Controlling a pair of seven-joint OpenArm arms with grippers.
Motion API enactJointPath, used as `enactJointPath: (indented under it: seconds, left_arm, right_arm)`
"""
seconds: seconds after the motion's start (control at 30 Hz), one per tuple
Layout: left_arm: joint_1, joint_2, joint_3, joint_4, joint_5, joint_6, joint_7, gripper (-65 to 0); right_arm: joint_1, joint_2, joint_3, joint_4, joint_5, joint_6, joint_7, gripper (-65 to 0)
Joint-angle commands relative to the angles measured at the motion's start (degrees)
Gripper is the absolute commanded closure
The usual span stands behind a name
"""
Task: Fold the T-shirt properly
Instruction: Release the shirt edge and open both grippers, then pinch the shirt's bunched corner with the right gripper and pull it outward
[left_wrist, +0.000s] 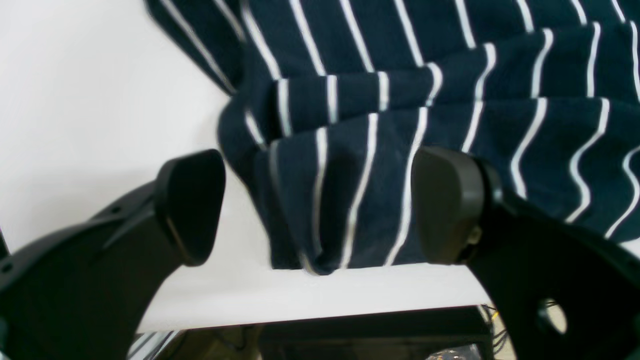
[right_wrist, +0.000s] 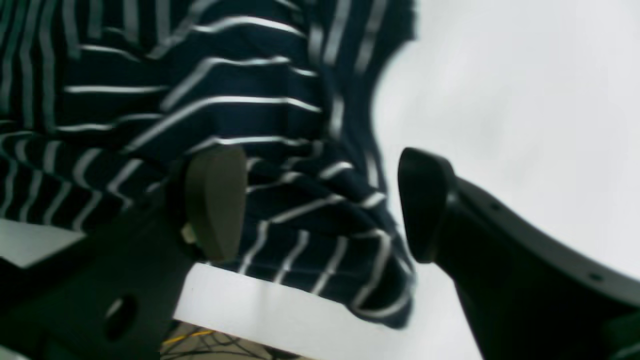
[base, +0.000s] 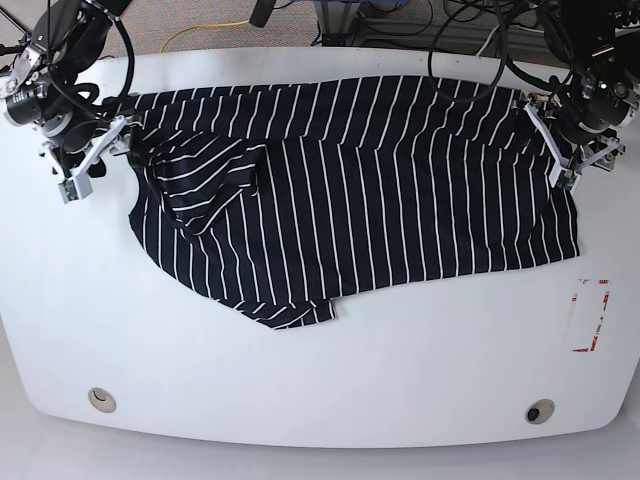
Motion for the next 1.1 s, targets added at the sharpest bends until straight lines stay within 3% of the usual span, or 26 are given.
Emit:
enactJointPath:
  seconds: [0.0,0.2,0.4,0.5,0.7,1.07]
  left_arm:
    - [-0.24,0.45,0.04,-1.23,4.35,0.07,-0.98,-53.5]
    - [-0.32,-1.74,0.12,-5.36,6.19,0.07,-3.00,-53.5]
    - [-0.32,-4.47,0.12,-9.32,6.10,0.07,-3.44,-53.5]
    - [-0.32,-4.47,0.12,-9.32,6.02,0.07,-3.44,-53.5]
    - [-0.41,-4.29,0.12,-9.50,6.10,0.07,-3.44,-53.5]
    - [-0.50,-4.21,0.21,-9.58,6.10,0.07,-3.44,-53.5]
  right_arm:
    - [1.68,-0.62,-0.57,0.84,-0.62,0.06,0.97,-44.4]
    - [7.57,-1.76,-11.38,0.76,-8.18,0.06,2.20,-45.0]
    - [12.23,-3.25,-20.88,-3.38,-20.84,0.06,7.12,-44.7]
    - [14.52,-3.25,-23.86,-7.77,-25.06,0.06,9.15,-44.5]
    - [16.72,-3.17,-24.22,-16.21,-26.91,0.06,14.07,-43.9]
    - [17.07,-3.08,-24.30,-21.75,-26.91,0.06,16.71,-15.2]
